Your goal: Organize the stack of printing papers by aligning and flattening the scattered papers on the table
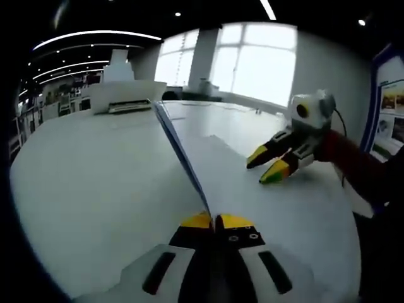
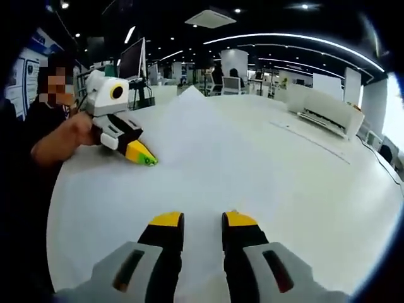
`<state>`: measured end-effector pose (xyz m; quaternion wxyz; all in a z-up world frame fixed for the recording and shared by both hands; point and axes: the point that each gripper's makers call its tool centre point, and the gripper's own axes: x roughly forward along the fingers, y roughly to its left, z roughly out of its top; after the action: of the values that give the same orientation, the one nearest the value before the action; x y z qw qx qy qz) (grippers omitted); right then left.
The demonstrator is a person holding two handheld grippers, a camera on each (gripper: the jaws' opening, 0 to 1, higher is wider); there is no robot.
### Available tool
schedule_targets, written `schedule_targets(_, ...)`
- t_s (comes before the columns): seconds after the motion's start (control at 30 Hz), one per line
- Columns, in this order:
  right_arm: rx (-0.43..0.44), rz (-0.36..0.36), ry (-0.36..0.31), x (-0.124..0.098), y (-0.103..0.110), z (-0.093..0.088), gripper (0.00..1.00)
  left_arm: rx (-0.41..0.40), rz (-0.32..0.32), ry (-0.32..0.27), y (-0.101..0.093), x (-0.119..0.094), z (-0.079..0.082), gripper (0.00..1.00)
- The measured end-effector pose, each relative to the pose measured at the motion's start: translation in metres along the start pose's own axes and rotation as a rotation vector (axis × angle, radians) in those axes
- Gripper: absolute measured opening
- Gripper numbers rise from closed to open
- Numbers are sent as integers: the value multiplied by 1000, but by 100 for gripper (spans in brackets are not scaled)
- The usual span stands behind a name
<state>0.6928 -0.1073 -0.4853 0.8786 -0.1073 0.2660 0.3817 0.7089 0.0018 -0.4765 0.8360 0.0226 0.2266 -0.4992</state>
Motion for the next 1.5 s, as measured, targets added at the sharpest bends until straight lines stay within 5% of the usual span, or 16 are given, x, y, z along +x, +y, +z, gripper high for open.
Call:
schedule_targets(0.27,5,16,-22,-1,3,0,20,-11,34,6,4,-3,0,15)
schedule_targets(0.47,18,0,-23,-1,4,1,20,-8,118,-3,21,-15,-1,28)
schedule_targets(0.77,11,-8,-19,-1,5,2,20,-5,159,-15,28,-36,-1,30)
schedule_targets(1.23,0,-15,-4,-1,0,1,20,55,165,-43,12,-64,10,35)
schedule_targets(1.5,2,-13,-1,-1,-1,1,20,60,159,-33,1,-72,3,35)
